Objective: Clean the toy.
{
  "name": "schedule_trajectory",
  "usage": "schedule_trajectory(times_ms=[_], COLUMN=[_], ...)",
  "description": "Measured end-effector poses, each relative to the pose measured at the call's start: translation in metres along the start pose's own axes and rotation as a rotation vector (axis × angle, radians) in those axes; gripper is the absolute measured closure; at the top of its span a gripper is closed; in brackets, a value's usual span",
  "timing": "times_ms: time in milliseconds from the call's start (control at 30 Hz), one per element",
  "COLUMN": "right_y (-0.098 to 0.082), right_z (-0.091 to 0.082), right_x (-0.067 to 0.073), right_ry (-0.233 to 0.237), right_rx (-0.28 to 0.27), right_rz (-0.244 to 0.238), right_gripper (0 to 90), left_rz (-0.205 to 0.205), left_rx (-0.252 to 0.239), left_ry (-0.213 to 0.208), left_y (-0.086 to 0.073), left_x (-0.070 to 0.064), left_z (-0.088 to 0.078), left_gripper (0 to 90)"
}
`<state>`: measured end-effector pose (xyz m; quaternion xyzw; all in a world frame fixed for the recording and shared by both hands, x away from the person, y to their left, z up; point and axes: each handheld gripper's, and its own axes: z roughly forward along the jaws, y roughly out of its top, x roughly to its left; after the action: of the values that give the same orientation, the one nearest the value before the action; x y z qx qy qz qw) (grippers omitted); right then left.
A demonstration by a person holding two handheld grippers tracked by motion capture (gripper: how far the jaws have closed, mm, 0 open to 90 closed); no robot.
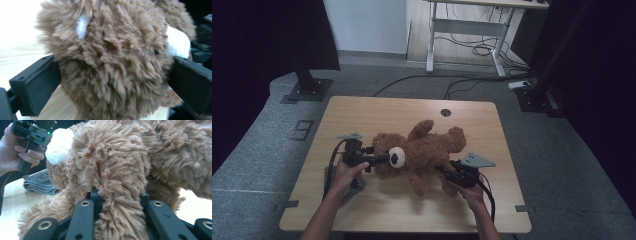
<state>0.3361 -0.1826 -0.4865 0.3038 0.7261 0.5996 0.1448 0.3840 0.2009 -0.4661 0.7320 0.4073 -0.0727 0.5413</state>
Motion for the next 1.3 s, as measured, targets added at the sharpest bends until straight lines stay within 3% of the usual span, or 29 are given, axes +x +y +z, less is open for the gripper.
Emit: schedule_trajectory(times_ms=[100, 300, 533, 733, 867, 1067, 1233, 1300], right_y=[-0.002, -0.009, -0.012, -0.01, -0.01, -0.01, -0.009, -0.009], right_z=[0.001, 0.009, 0.01, 0.007, 0.005, 0.003, 0.001, 0.0], right_x=[-0.001, 0.002, 0.001, 0.002, 0.001, 0.004, 0.01, 0.011], right_ry=[0.001, -0.03, -0.061, -0.081, -0.075, -0.08, -0.133, -0.141], right_rx=[0.006, 0.069, 0.072, 0.055, 0.057, 0.051, 0.026, 0.01], right_rz=[-0.004, -0.047, -0.061, -0.084, -0.081, -0.115, -0.233, -0.251], right_gripper=[69.7, 69.1, 66.0, 61.1, 58.4, 60.5, 64.4, 65.1], left_rz=[0.02, 0.117, 0.228, 0.291, 0.323, 0.323, 0.286, 0.253], left_rx=[0.009, 0.045, 0.014, -0.026, -0.047, -0.047, -0.039, -0.039], left_ry=[-0.002, 0.104, 0.192, 0.199, 0.181, 0.165, 0.124, 0.096], left_y=[-0.001, -0.005, -0.009, -0.01, -0.01, -0.01, -0.009, -0.007], left_x=[-0.002, -0.012, -0.026, -0.033, -0.036, -0.036, -0.032, -0.028], left_z=[0.0, 0.005, 0.005, 0.0, -0.005, -0.007, -0.007, -0.008], left_gripper=[7.1, 29.9, 55.9, 64.6, 68.0, 68.3, 65.7, 61.8])
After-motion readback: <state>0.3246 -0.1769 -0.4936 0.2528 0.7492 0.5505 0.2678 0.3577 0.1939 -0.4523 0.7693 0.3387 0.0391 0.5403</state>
